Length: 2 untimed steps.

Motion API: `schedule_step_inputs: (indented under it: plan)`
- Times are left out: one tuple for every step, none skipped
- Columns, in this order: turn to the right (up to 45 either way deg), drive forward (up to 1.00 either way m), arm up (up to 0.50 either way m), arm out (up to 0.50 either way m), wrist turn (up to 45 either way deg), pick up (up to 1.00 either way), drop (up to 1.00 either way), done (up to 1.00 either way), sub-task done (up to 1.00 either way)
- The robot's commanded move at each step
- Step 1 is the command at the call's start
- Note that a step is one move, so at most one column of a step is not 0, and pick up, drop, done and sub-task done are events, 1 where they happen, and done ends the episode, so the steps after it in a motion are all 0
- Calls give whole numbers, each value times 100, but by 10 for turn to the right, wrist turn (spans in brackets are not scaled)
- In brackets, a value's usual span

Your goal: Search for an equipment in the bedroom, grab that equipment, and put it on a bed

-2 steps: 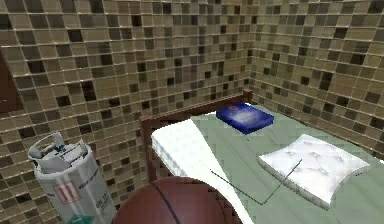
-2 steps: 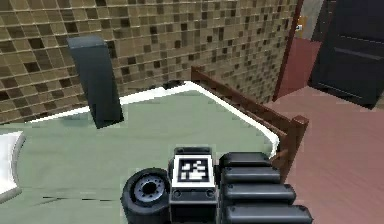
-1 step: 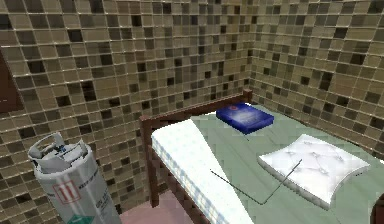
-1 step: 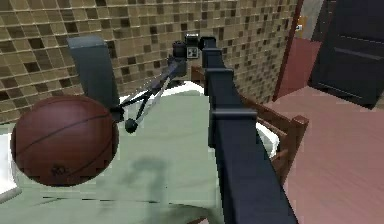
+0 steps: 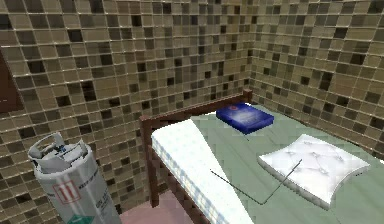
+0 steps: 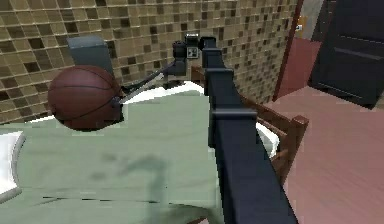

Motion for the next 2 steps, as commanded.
schedule_step_inputs:
  plan:
    - [0, 0, -2, 0, 0, 0, 0, 0, 0]
    - [0, 0, -32, 0, 0, 0, 0, 0, 0]
